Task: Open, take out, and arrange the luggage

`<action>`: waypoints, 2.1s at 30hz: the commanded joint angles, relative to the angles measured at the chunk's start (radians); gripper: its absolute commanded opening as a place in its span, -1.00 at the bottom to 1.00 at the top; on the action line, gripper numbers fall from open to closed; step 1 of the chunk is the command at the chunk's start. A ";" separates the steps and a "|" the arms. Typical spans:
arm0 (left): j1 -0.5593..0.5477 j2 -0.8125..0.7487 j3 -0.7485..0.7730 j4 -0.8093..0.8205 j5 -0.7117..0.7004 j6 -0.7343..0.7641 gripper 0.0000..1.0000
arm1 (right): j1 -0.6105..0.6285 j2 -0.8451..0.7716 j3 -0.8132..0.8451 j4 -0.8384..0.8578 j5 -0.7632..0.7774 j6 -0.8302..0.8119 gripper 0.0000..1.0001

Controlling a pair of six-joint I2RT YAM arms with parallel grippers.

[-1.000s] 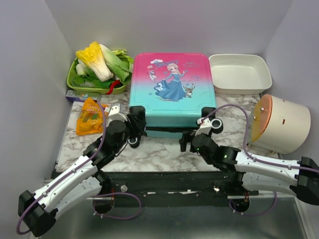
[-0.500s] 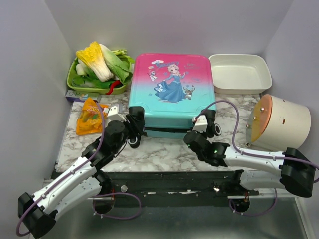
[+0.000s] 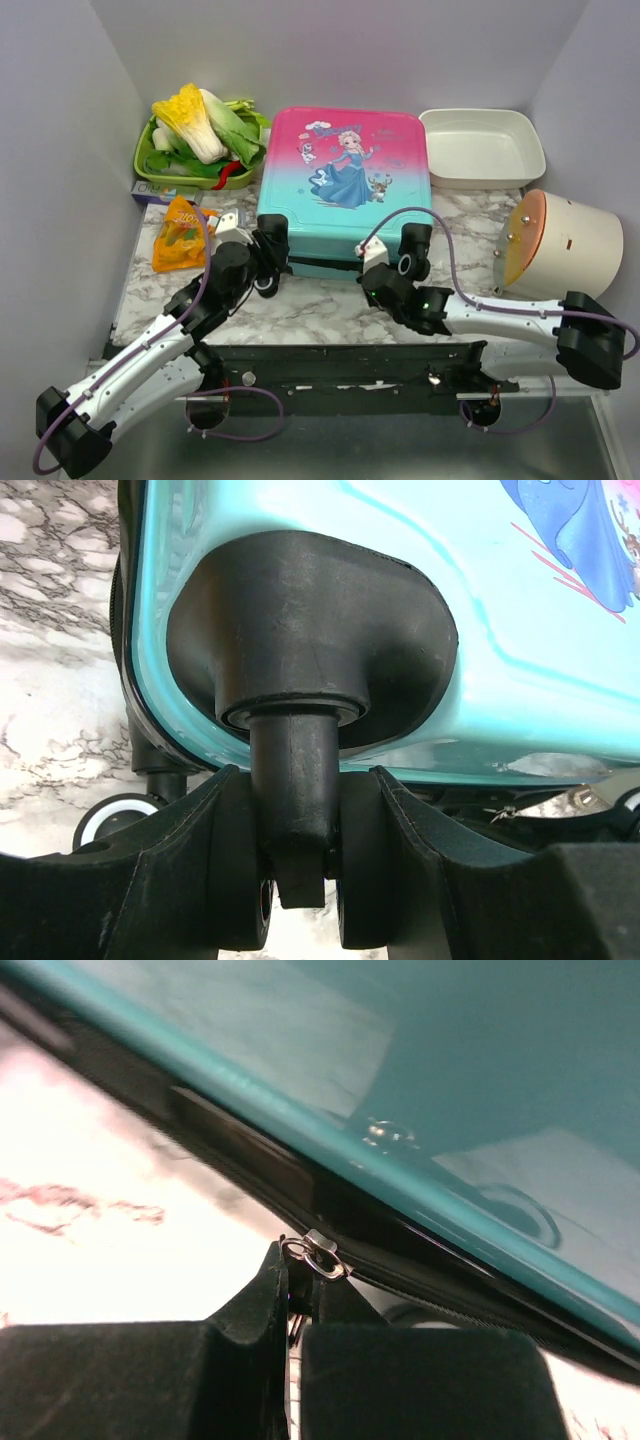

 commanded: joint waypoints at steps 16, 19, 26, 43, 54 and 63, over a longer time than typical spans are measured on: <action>-0.042 -0.087 0.028 -0.071 0.025 -0.064 -1.00 | 0.143 0.269 0.370 0.283 -0.158 -0.262 -0.99; -0.074 -0.136 0.001 -0.105 0.028 -0.099 -1.00 | 0.093 0.193 0.311 0.270 -0.133 -0.201 -0.99; -0.238 -0.104 -0.032 -0.110 0.070 -0.167 -1.00 | -0.090 0.002 0.153 0.196 -0.136 -0.127 -0.99; -0.356 0.018 0.393 -0.225 -0.546 0.199 0.98 | -0.150 -0.280 -0.088 -0.037 -0.062 -0.023 -0.99; 0.323 0.400 0.716 -0.123 0.123 0.319 0.98 | -0.173 -0.395 -0.126 -0.071 -0.059 0.025 -0.99; 0.496 0.989 1.216 -0.233 0.554 0.419 0.97 | -0.181 -0.498 -0.124 -0.171 -0.099 0.079 -0.99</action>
